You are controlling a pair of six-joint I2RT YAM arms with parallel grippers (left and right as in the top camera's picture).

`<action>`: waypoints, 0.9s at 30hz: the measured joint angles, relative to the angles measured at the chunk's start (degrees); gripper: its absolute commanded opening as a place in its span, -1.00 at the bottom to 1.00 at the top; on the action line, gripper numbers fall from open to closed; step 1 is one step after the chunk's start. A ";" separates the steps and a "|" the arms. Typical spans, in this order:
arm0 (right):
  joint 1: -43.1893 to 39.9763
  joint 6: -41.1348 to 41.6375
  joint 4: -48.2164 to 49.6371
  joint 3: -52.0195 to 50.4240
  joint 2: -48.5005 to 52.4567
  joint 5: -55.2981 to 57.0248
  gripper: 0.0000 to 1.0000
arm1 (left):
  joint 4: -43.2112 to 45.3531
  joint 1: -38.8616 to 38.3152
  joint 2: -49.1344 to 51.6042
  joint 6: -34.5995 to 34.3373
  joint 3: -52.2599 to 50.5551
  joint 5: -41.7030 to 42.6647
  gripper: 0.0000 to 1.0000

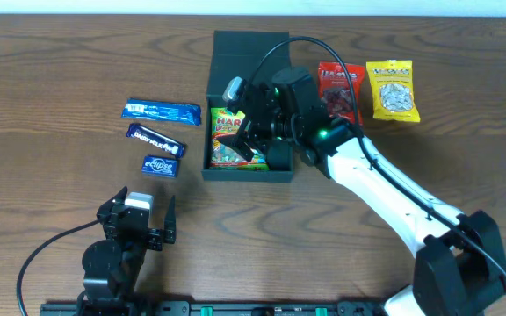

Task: Pack container
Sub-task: 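Carry the Haribo bag into the box and release it, then reach the left gripper to the blue wafer bar and grasp it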

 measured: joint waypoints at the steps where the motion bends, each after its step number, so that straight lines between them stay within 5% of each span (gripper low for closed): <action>1: 0.00 0.28 -0.57 0.00 -0.11 0.66 0.99 | 0.00 0.00 0.00 -0.02 0.00 0.02 0.91; 13: 0.00 9.92 -2.78 0.04 -0.46 3.58 0.99 | 0.00 0.00 0.00 0.00 0.00 0.02 0.90; 27: -4.13 23.04 -28.79 0.17 -0.57 7.45 0.98 | 2.03 0.00 0.00 2.36 -0.35 0.22 0.91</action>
